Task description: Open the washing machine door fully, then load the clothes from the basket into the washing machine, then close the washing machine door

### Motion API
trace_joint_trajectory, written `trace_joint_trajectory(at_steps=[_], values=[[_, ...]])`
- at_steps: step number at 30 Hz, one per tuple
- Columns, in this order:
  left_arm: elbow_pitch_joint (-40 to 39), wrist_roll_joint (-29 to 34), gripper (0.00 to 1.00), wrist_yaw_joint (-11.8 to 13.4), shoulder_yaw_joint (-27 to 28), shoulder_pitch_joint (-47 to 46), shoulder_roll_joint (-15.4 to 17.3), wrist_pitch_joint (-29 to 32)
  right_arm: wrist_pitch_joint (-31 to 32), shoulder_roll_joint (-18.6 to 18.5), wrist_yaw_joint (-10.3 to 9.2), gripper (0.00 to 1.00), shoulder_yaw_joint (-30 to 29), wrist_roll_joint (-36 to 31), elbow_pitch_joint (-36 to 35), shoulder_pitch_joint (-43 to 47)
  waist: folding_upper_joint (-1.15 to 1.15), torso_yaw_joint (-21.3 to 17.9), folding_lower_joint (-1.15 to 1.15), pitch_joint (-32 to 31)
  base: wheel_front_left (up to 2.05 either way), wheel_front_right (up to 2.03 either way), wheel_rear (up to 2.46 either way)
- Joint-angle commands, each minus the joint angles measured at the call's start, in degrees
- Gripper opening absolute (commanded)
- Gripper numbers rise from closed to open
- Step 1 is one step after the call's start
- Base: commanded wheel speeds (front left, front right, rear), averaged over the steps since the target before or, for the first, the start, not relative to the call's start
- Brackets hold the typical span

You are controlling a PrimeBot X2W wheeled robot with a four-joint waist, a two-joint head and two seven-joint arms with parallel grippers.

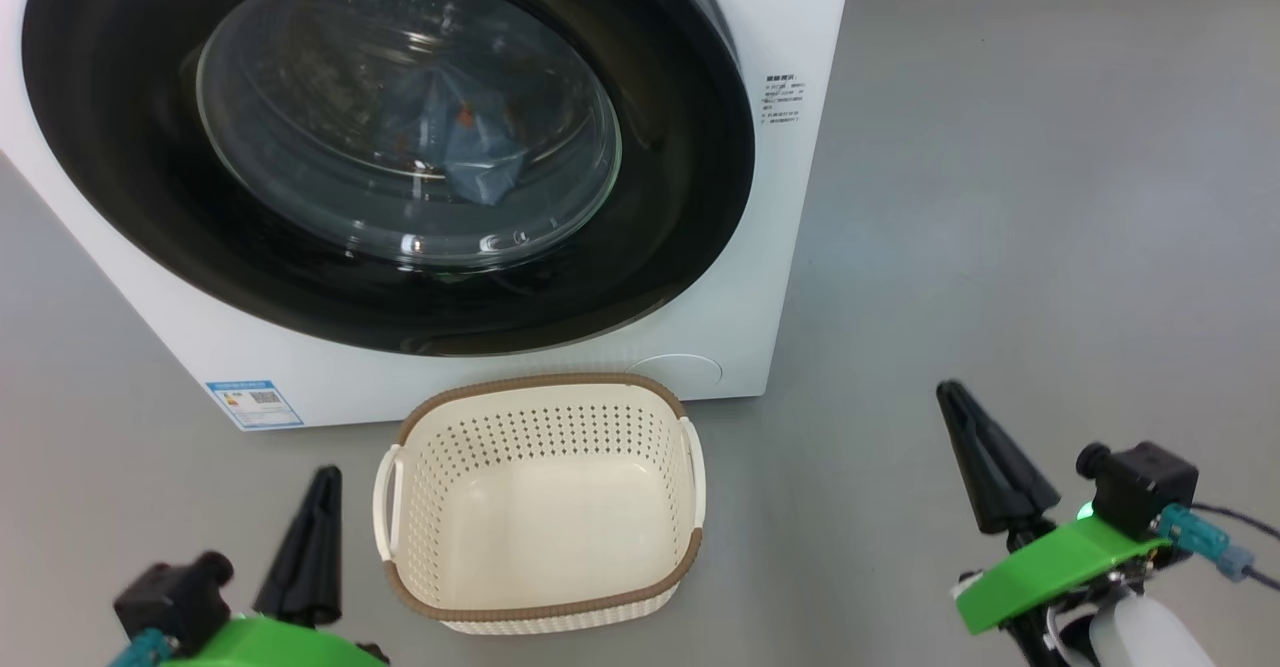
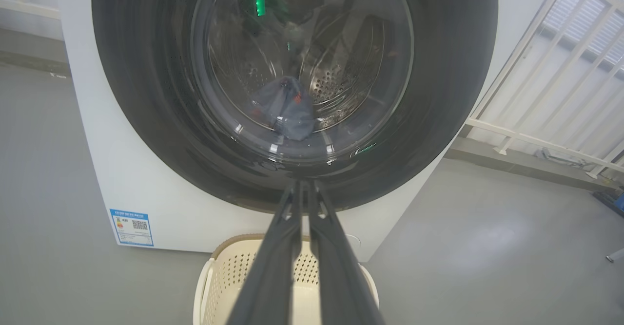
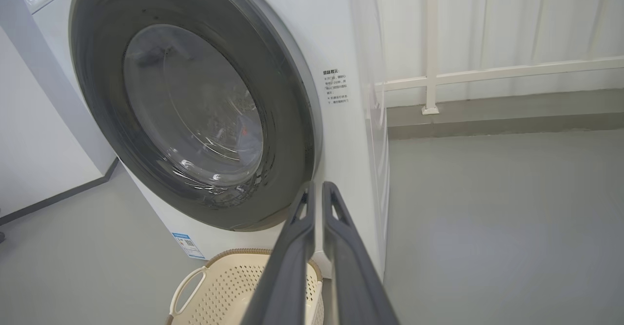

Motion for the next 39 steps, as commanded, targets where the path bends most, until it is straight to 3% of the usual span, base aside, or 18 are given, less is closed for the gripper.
trace_joint_trajectory(at_steps=[1,6,39], values=[[-0.18,-0.46,0.0,0.01,0.11,-0.07,0.04,0.13,0.12,0.02,0.0,0.0,-0.13,0.49,-0.23,-0.02,0.0,0.01,0.0,0.0,0.0,0.0,0.0],[-0.21,-3.03,0.0,0.07,0.64,-0.04,-0.12,0.89,0.85,0.28,0.0,0.0,-0.78,3.28,-0.41,0.25,0.0,0.05,0.08,-0.24,0.0,0.0,0.0],[0.71,-19.28,0.0,0.13,4.14,-0.61,-1.21,5.86,5.53,1.96,-0.03,0.0,-4.97,20.95,-0.8,1.3,0.0,0.31,0.0,-1.04,0.0,0.0,0.0]])
